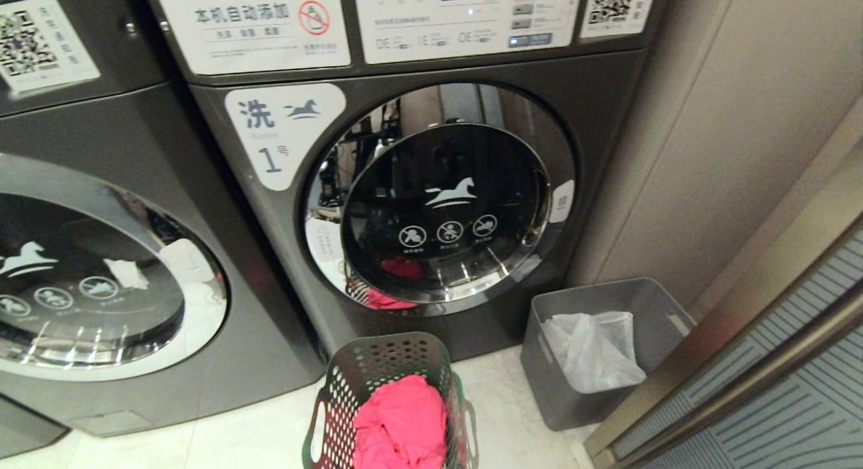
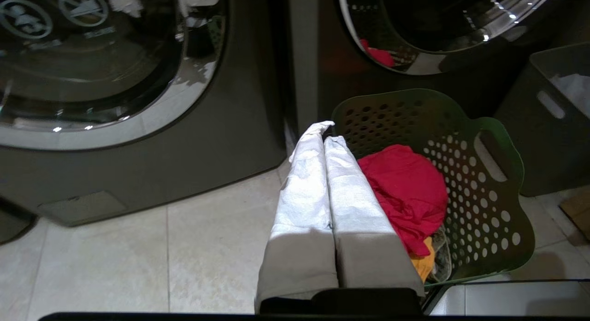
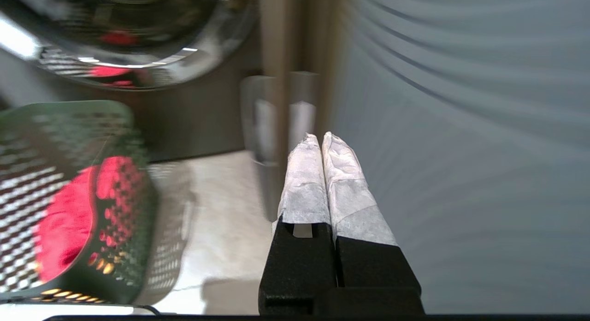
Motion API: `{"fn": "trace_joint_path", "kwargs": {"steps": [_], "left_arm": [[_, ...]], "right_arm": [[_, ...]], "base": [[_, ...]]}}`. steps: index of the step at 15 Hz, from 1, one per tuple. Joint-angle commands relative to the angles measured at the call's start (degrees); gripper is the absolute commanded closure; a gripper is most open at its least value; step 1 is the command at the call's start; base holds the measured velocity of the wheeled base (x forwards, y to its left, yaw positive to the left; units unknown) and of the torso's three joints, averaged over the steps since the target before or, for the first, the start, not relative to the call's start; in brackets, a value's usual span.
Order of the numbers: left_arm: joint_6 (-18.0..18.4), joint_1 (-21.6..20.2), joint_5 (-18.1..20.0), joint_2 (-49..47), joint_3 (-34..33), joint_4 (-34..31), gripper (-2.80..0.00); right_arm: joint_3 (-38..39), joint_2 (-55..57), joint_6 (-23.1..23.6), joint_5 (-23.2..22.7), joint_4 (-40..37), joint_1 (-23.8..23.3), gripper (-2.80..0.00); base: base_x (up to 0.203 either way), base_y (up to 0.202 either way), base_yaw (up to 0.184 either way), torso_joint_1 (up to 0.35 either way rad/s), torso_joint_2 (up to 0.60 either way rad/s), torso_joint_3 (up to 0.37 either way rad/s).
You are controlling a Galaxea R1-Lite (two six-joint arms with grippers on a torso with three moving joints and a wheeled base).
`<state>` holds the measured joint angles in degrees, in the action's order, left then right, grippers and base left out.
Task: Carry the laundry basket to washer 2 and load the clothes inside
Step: Open the lid of the washing machine
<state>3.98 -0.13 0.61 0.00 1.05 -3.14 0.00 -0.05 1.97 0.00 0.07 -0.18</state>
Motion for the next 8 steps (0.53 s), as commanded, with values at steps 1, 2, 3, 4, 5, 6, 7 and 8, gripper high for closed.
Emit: {"fn": "trace_joint_path", "kwargs": {"steps": [1, 2, 3, 4, 5, 6, 7, 8], "left_arm": [[0.1, 0.0, 0.0, -0.1, 0.0, 0.0, 0.0], [0.0, -0.1, 0.0, -0.1, 0.0, 0.0, 0.0], [0.1, 0.0, 0.0, -0.1, 0.0, 0.0, 0.0], [0.1, 0.0, 0.0, -0.1, 0.0, 0.0, 0.0], [0.0, 0.0, 0.0, -0.1, 0.0, 0.0, 0.0], [0.0, 0.0, 0.0, -0.1, 0.0, 0.0, 0.0], [0.1, 0.0, 0.0, -0.1, 0.0, 0.0, 0.0], [0.0, 0.0, 0.0, -0.1, 0.0, 0.0, 0.0]], "right_arm": [[0.0, 0.0, 0.0, 0.0, 0.0, 0.0, 0.0], [0.0, 0.0, 0.0, -0.1, 0.0, 0.0, 0.0], [0.0, 0.0, 0.0, 0.0, 0.0, 0.0, 0.0], [0.0, 0.0, 0.1, -0.1, 0.0, 0.0, 0.0], [0.0, 0.0, 0.4, -0.2, 0.0, 0.0, 0.0], [0.0, 0.0, 0.6, -0.3, 0.0, 0.0, 0.0], [0.0, 0.0, 0.7, -0.4, 0.0, 0.0, 0.0], [0.0, 0.0, 0.7, -0.4, 0.0, 0.0, 0.0]], "base": [[0.0, 0.007, -0.159, -0.002, 0.01, 0.002], [-0.005, 0.001, -0.105, 0.001, 0.0, 0.002], [0.0, 0.003, -0.057, 0.002, 0.0, 0.002], [0.0, 0.0, 0.0, 0.0, 0.0, 0.0], [0.0, 0.0, 0.0, 0.0, 0.0, 0.0], [0.0, 0.0, 0.0, 0.0, 0.0, 0.0], [0.0, 0.0, 0.0, 0.0, 0.0, 0.0], [0.0, 0.0, 0.0, 0.0, 0.0, 0.0]]}}
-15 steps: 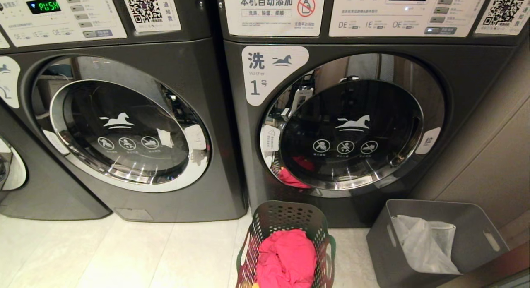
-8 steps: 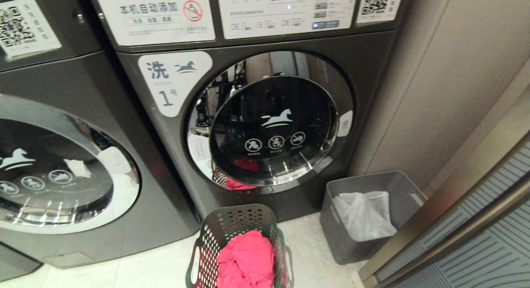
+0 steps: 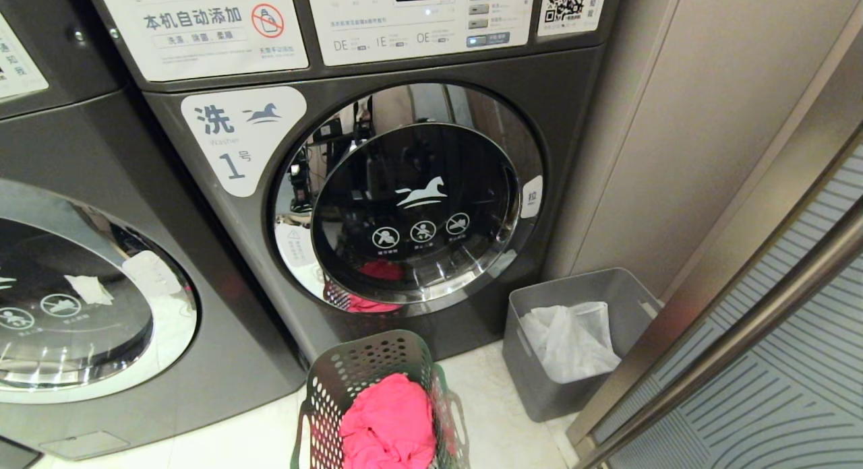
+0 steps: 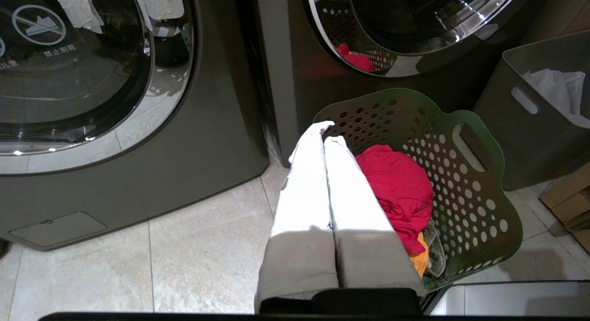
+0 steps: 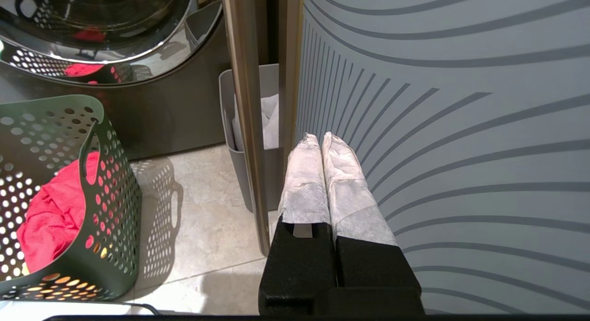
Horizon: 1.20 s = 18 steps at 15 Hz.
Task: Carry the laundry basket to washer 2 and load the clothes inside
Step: Open the lid of the washing machine
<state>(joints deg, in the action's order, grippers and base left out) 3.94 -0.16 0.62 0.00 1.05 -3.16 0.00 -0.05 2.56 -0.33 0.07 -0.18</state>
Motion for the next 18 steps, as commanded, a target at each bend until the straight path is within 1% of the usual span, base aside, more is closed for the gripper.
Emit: {"fn": "trace_joint_path", "kwargs": {"steps": [1, 4, 7, 10, 12, 13, 14, 15, 16, 17, 18], "left_arm": [[0.0, 0.0, 0.0, -0.1, 0.0, 0.0, 0.0], [-0.6, 0.0, -0.2, -0.1, 0.0, 0.0, 0.0], [-0.1, 0.0, -0.3, -0.1, 0.1, -0.1, 0.0], [-0.1, -0.1, -0.6, -0.1, -0.2, 0.9, 0.0], [0.2, -0.1, -0.4, -0.1, 0.3, 1.2, 0.0], [0.6, 0.0, 0.5, -0.2, 2.8, 1.1, 0.0], [1.3, 0.0, 2.8, -0.6, 6.2, 0.7, 0.0], [2.1, 0.0, 3.8, -2.2, 10.6, 0.5, 0.0], [2.5, 0.0, 2.8, -5.3, 15.2, 0.3, 0.0], [2.4, 0.0, 0.6, -10.1, 19.6, 0.3, 0.0], [1.6, 0.1, -2.5, -16.4, 24.3, 0.3, 0.0]], "right_arm": [[0.0, 0.0, 0.0, 0.0, 0.0, 0.0, 0.0], [0.0, 0.0, 0.0, 0.0, 0.1, 0.0, 0.0], [0.0, 0.1, -0.5, 0.2, 0.1, 0.0, 0.0], [0.0, 0.0, 0.1, 0.3, 0.0, 0.0, 0.0], [0.0, 0.0, -0.6, 0.4, 0.0, 0.0, 0.0], [0.0, 0.1, -1.3, 0.4, 0.1, 0.0, 0.0], [0.0, 0.0, -1.5, 0.4, 0.1, -0.1, 0.0], [0.0, 0.0, -1.1, 0.4, 0.2, 0.0, 0.0], [0.0, 0.0, -1.0, 0.4, 0.2, 0.0, 0.0], [0.0, 0.0, -1.2, 0.5, 0.2, 0.0, 0.0], [0.0, 0.0, -1.9, 0.6, 0.2, 0.0, 0.0]], "base": [[0.0, 0.0, 0.0, 0.0, 0.0, 0.0], [0.0, 0.0, 0.0, 0.0, 0.0, 0.0], [0.0, 0.0, 0.0, 0.0, 0.0, 0.0], [0.0, 0.0, 0.0, 0.0, 0.0, 0.0], [0.0, 0.0, 0.0, 0.0, 0.0, 0.0], [0.0, 0.0, 0.0, 0.0, 0.0, 0.0], [0.0, 0.0, 0.0, 0.0, 0.0, 0.0], [0.0, 0.0, 0.0, 0.0, 0.0, 0.0], [0.0, 0.0, 0.0, 0.0, 0.0, 0.0], [0.0, 0.0, 0.0, 0.0, 0.0, 0.0], [0.0, 0.0, 0.0, 0.0, 0.0, 0.0]]}}
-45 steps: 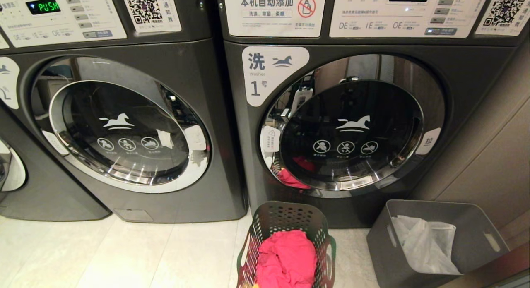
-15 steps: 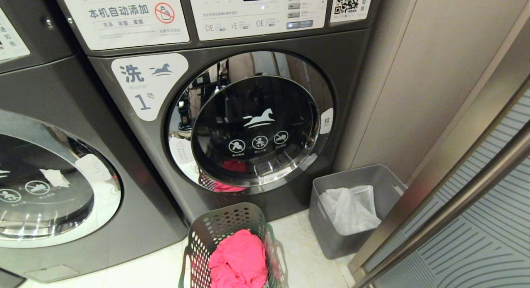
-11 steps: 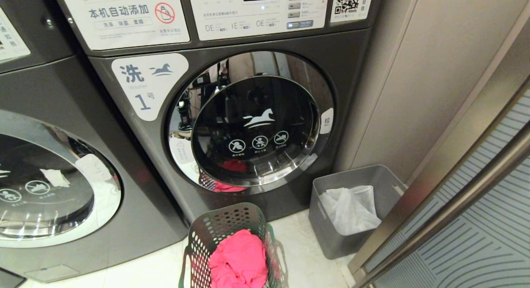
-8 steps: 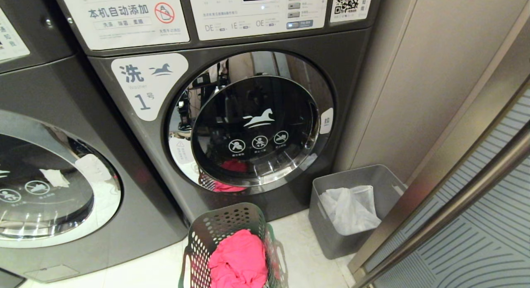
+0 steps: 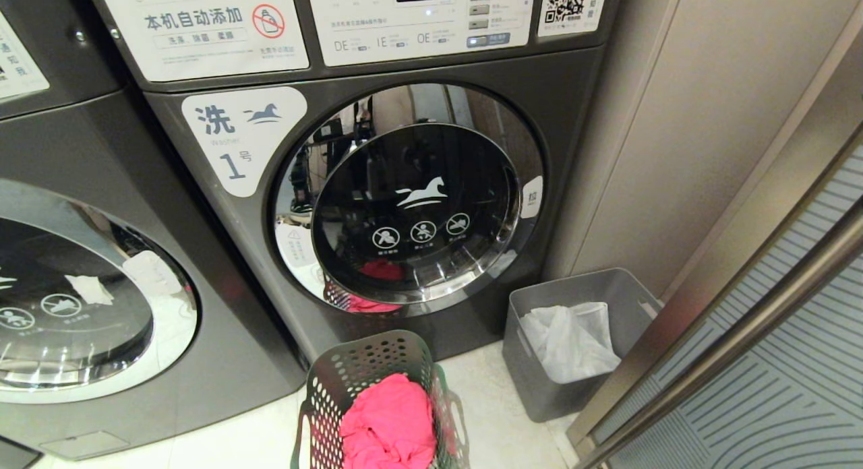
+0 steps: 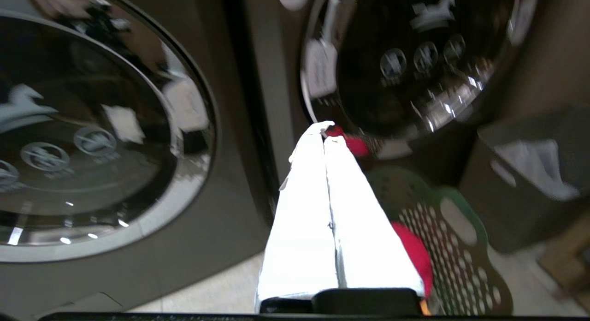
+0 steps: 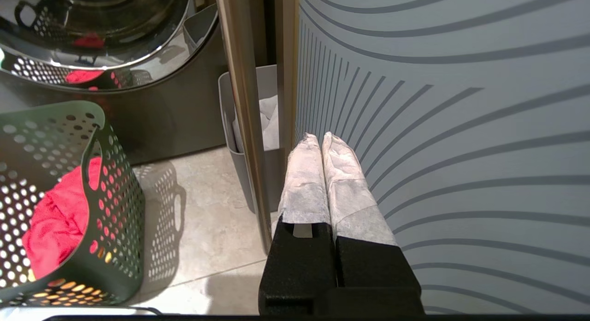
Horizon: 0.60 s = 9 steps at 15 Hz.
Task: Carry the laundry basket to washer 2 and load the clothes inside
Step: Open the lid of the washing machine
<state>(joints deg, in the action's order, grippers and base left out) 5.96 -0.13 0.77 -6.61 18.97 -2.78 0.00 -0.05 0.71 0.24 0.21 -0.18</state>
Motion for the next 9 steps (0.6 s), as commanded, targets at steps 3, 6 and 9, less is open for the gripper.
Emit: {"fn": "trace_joint_path", "kwargs": {"steps": [3, 6, 9], "left_arm": [[-6.4, 0.0, -11.9, -30.4, 17.7, 0.1, 0.0], [-15.6, -0.4, -15.3, -46.4, 22.2, 0.6, 0.0], [-18.9, -10.0, -10.1, -51.5, 19.8, 2.5, 0.0]], "right_arm": [[0.0, 0.0, -0.6, 0.0, 0.1, 0.0, 0.0], [0.0, 0.0, -0.7, 0.0, 0.1, 0.0, 0.0], [0.0, 0.0, -0.6, 0.0, 0.1, 0.0, 0.0]], "base": [[0.0, 0.0, 0.0, 0.0, 0.0, 0.0], [0.0, 0.0, 0.0, 0.0, 0.0, 0.0], [0.0, 0.0, 0.0, 0.0, 0.0, 0.0]]}}
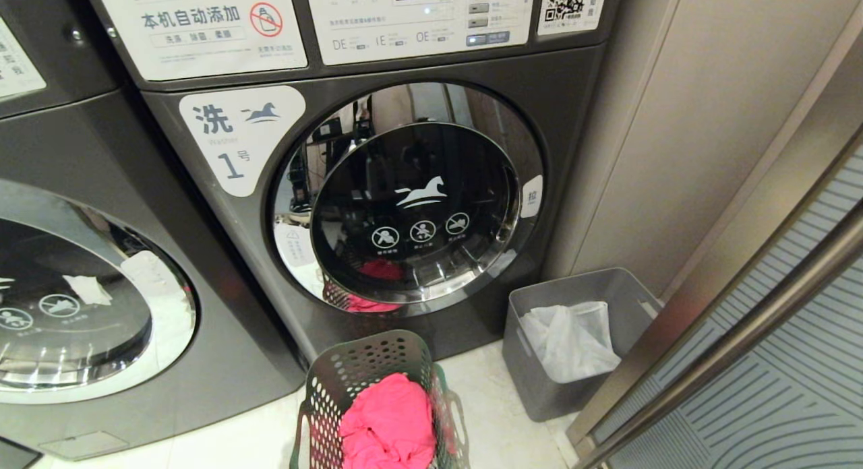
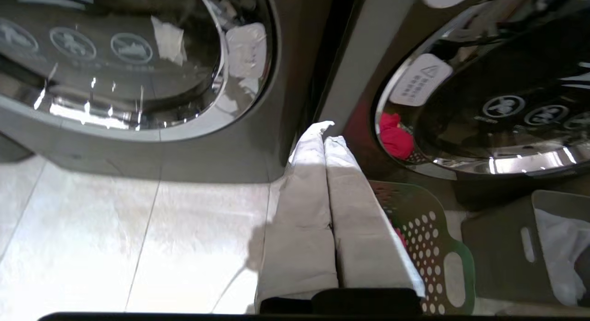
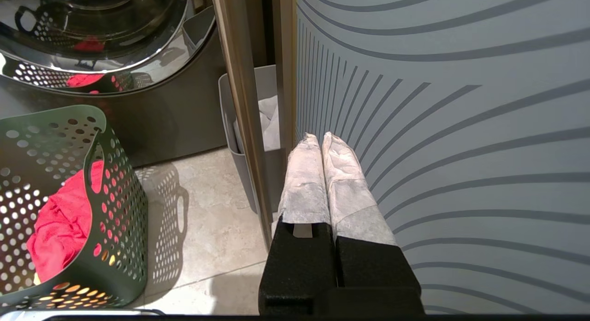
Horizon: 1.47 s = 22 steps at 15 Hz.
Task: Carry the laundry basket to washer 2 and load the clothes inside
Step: Open the lid of the washing machine
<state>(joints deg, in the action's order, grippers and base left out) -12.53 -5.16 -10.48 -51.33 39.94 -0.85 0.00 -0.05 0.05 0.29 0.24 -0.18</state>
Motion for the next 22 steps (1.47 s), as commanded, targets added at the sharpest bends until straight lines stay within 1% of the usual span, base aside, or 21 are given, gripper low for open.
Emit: {"fn": "trace_joint_path", "kwargs": {"steps": [1, 2, 3, 4, 5, 6, 7, 9, 10, 11, 13, 15, 16, 17, 18, 19, 20, 22], "left_arm": [[-0.4, -9.2, 2.2, -8.4, -2.6, 1.9, 0.0], [-0.2, -13.9, 3.0, -11.0, -4.3, 3.6, 0.0], [-0.1, -17.6, 4.0, -13.9, -5.9, 5.5, 0.0], [0.0, -21.5, 6.2, -16.8, -7.6, 8.8, 0.0], [0.5, -24.6, 9.9, -18.6, -8.9, 12.8, 0.0], [1.8, -27.0, 14.1, -19.7, -9.6, 15.5, 0.0], [3.7, -29.5, 19.3, -20.8, -9.9, 16.9, -2.8], [4.7, -32.9, 31.3, -22.1, -9.8, 18.9, -2.8], [5.0, -35.6, 38.0, -23.2, -9.7, 20.5, -2.8], [5.3, -37.5, 41.9, -25.8, -9.3, 22.4, -2.8], [6.3, -38.9, 46.5, -32.4, -8.0, 25.9, -2.8], [8.7, -39.6, 50.6, -41.3, -5.8, 30.2, -2.8], [10.7, -40.4, 51.8, -45.0, -4.4, 32.8, -2.8], [14.7, -41.5, 52.9, -48.3, -3.0, 36.0, -2.8], [19.9, -42.3, 54.8, -50.1, -1.8, 38.0, -2.8], [23.8, -42.5, 57.0, -50.6, -1.0, 39.0, -2.8], [25.6, -41.9, 57.4, -50.4, -1.0, 39.2, -2.8], [26.8, -38.8, 57.9, -51.6, -0.2, 39.3, -2.8]], "right_arm": [[0.0, 0.0, 0.0, 0.0, 0.0, 0.0, 0.0], [0.0, 0.0, 0.0, 0.0, 0.0, 0.0, 0.0], [0.0, 0.0, 0.0, 0.0, 0.0, 0.0, 0.0], [-0.1, 0.0, 0.0, 0.0, 0.0, 0.0, 0.0], [-0.1, 0.1, 0.1, 0.0, 0.0, -0.1, 0.0], [-0.1, 0.0, 0.1, 0.0, -0.1, 0.0, 0.0], [-0.1, 0.0, 0.1, 0.0, -0.1, 0.0, 0.0], [-0.1, 0.0, 0.0, 0.0, 0.0, 0.0, 0.0], [0.0, 0.0, 0.0, 0.0, 0.1, 0.0, 0.0], [0.0, 0.0, 0.0, 0.0, 0.0, 0.0, 0.0], [0.0, 0.0, -0.1, 0.0, 0.0, 0.0, 0.0], [0.0, 0.0, -0.1, 0.0, 0.0, 0.0, 0.0], [0.0, 0.0, -0.1, 0.0, 0.0, 0.0, 0.0], [0.0, 0.0, -0.1, 0.0, 0.0, 0.0, 0.0], [0.0, 0.0, -0.1, 0.0, 0.0, 0.0, 0.0], [0.0, 0.0, -0.1, 0.0, 0.0, 0.0, 0.0], [0.0, 0.0, -0.1, 0.0, 0.0, 0.0, 0.0], [0.0, 0.0, -0.1, 0.0, 0.0, 0.0, 0.0]], "base": [[0.0, 0.0, 0.0, 0.0, 0.0, 0.0], [0.0, 0.0, 0.0, 0.0, 0.0, 0.0], [0.0, 0.0, 0.0, 0.0, 0.0, 0.0], [0.0, 0.0, 0.0, 0.0, 0.0, 0.0], [0.0, 0.0, 0.0, 0.0, 0.0, 0.0], [0.0, 0.0, 0.0, 0.0, 0.0, 0.0], [0.0, 0.0, 0.0, 0.0, 0.0, 0.0], [0.0, 0.0, 0.0, 0.0, 0.0, 0.0], [0.0, 0.0, 0.0, 0.0, 0.0, 0.0], [0.0, 0.0, 0.0, 0.0, 0.0, 0.0], [0.0, 0.0, 0.0, 0.0, 0.0, 0.0], [0.0, 0.0, 0.0, 0.0, 0.0, 0.0], [0.0, 0.0, 0.0, 0.0, 0.0, 0.0], [0.0, 0.0, 0.0, 0.0, 0.0, 0.0], [0.0, 0.0, 0.0, 0.0, 0.0, 0.0], [0.0, 0.0, 0.0, 0.0, 0.0, 0.0], [0.0, 0.0, 0.0, 0.0, 0.0, 0.0], [0.0, 0.0, 0.0, 0.0, 0.0, 0.0]]}}
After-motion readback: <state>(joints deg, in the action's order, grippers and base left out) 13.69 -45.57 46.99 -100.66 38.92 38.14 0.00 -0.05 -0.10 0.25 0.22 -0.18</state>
